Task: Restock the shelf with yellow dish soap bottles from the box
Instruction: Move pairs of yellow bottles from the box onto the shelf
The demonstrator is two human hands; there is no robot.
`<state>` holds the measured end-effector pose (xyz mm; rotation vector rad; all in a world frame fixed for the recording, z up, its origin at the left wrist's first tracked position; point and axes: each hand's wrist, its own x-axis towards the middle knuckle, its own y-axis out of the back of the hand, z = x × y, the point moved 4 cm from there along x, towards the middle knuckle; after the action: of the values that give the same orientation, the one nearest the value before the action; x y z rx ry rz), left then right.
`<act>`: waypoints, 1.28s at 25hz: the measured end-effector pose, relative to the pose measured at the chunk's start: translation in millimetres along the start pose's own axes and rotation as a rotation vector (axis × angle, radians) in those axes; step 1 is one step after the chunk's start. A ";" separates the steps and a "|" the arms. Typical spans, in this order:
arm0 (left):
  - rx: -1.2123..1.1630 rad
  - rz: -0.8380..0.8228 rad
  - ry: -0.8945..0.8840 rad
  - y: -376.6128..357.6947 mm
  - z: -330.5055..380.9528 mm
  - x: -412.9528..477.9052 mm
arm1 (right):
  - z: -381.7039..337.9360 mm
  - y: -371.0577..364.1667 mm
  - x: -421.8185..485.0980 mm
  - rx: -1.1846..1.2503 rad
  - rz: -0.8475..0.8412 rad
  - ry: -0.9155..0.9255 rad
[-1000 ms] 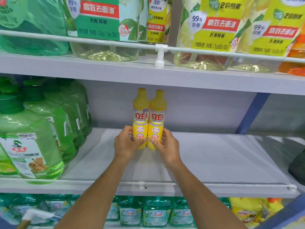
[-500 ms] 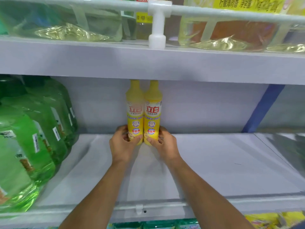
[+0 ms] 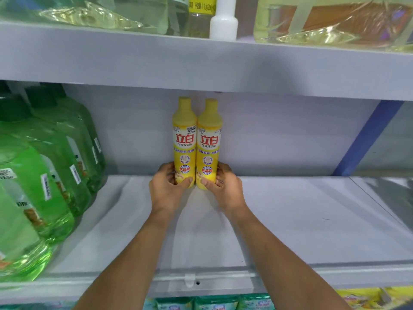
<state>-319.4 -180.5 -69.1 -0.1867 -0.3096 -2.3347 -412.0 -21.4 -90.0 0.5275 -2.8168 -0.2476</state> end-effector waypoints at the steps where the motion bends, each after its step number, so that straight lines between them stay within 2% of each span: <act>1: 0.006 -0.001 0.000 0.0 -0.1 0.0 | 0.8 0.0 0.2 -0.002 0.006 -0.005; 12: 0.031 0.002 -0.021 -0.7 3.8 -4.2 | 1.7 0.0 0.0 -0.004 -0.018 -0.030; 16: 0.114 -0.044 -0.006 1.7 8.0 -5.7 | -14.2 5.5 -5.7 -0.127 -0.033 -0.044; 19: 0.402 -0.099 0.019 13.5 21.2 -7.9 | -42.1 20.1 -14.6 -0.471 -0.084 -0.020; 21: 0.712 -0.207 -0.062 22.5 38.5 -17.3 | -61.4 32.5 -24.2 -0.730 -0.145 0.012; 25: 1.173 -0.397 -0.231 41.0 82.4 -50.5 | -101.2 49.3 -53.8 -1.008 -0.279 0.081; 28: 1.301 -0.429 -0.297 58.0 106.7 -80.4 | -121.8 50.4 -83.0 -1.147 -0.359 0.173; 32: 1.355 -0.460 -0.304 85.8 127.1 -130.0 | -148.0 51.4 -140.0 -1.205 -0.390 0.225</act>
<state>-161.9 -115.9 37.9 0.2313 -2.1160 -1.9739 -260.6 61.0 30.1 0.6834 -1.8152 -1.6461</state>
